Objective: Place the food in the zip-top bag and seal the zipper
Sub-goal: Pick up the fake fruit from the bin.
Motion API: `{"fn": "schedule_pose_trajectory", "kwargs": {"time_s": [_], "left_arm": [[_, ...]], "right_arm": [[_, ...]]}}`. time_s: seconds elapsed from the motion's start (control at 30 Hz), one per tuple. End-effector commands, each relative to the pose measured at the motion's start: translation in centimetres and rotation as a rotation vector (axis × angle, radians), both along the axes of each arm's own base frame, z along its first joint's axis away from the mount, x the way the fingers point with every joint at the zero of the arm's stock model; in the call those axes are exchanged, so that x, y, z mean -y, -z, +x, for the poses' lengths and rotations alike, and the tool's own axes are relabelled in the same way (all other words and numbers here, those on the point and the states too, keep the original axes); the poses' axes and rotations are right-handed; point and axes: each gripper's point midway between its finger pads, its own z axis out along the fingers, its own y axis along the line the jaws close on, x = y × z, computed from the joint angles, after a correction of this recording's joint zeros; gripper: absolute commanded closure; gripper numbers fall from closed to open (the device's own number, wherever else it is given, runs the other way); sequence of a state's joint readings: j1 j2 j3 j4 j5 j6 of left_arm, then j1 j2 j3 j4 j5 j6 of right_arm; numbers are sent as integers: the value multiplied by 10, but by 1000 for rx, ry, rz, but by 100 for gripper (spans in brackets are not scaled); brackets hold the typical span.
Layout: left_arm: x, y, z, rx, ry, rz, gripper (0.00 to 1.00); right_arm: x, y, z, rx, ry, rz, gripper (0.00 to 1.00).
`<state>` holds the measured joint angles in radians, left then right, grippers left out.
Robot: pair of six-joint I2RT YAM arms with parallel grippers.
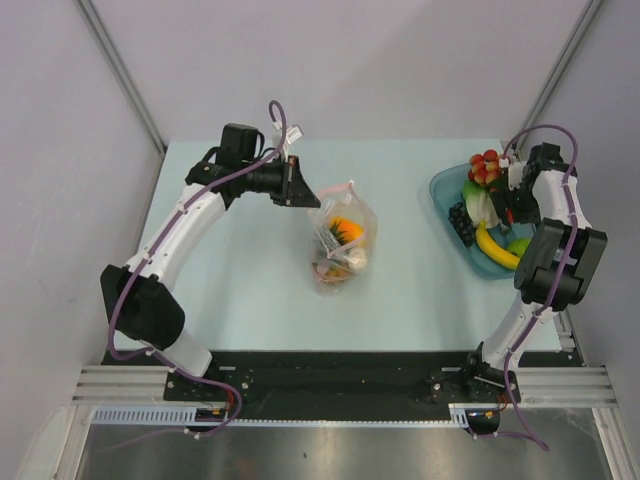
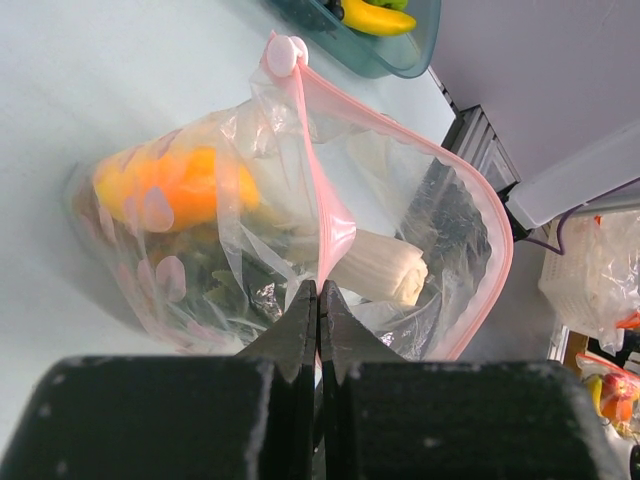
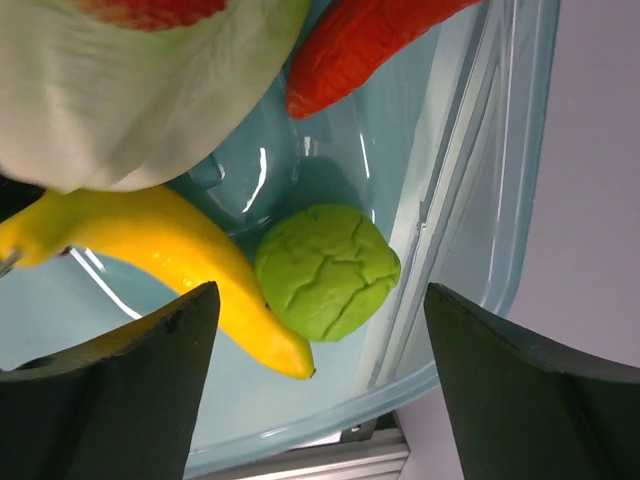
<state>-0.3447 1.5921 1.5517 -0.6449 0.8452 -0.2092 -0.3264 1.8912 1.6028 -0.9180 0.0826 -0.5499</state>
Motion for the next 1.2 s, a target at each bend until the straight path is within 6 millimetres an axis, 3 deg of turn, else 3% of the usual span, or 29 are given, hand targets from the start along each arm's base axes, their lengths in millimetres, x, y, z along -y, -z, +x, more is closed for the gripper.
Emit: {"fn": "schedule_pose_trajectory", "kwargs": {"time_s": [0.0,0.2,0.43,0.67,0.87,0.97,1.17], "left_arm": [[-1,-12,8,47,-2,-19,100],[0,-11,8,41,4,-25,100],[0,-7,8,37,1,-25,100],[0,-8,8,33,-2,-30,100],[0,-9,7,36,2,-32,100],[0,-10,6,40,6,-36,100],[-1,-13,4,47,5,-40,100]], "right_arm": [[18,15,-2,-10,82,-68,11],[30,30,-2,-8,102,-65,15],[26,47,-7,-33,76,-33,19],[25,50,-13,-64,72,-33,14],[25,42,-16,-48,68,-13,45],[22,31,-15,-20,56,-2,50],[13,-14,-7,122,54,16,65]]}}
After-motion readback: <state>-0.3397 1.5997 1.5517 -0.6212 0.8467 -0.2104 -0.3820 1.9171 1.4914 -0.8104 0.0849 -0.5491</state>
